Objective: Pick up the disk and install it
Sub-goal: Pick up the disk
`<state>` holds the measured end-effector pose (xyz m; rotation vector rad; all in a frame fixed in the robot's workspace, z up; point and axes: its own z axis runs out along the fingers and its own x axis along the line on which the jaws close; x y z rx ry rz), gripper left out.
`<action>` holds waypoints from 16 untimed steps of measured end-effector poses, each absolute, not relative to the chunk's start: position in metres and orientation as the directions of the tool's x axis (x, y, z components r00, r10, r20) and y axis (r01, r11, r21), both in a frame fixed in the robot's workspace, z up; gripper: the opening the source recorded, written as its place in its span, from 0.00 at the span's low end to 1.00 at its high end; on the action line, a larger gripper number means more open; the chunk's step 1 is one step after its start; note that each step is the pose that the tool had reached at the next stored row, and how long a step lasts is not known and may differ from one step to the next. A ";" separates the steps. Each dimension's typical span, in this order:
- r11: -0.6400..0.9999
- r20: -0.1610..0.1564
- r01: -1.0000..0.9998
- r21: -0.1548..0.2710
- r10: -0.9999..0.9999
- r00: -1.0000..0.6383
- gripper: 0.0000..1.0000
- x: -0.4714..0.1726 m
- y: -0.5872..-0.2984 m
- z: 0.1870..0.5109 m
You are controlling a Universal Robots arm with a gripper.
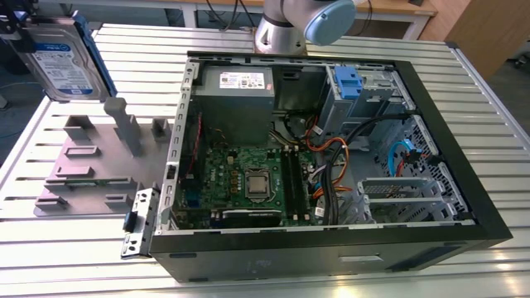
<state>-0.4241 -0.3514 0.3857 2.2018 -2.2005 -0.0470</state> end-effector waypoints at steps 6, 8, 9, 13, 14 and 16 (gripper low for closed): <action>-0.001 -0.001 -0.999 0.041 -1.000 0.001 0.37 -0.424 -0.351 0.387; -0.001 -0.001 -0.999 0.041 -1.000 0.001 0.37 -0.424 -0.351 0.388; -0.001 -0.001 -0.999 0.041 -1.000 0.001 0.37 -0.424 -0.351 0.388; -0.001 -0.001 -0.999 0.041 -1.000 0.001 0.37 -0.424 -0.351 0.389; -0.001 -0.001 -0.999 0.041 -1.000 0.001 0.37 -0.424 -0.351 0.390; -0.001 -0.001 -0.999 0.041 -1.000 0.001 0.37 -0.424 -0.351 0.390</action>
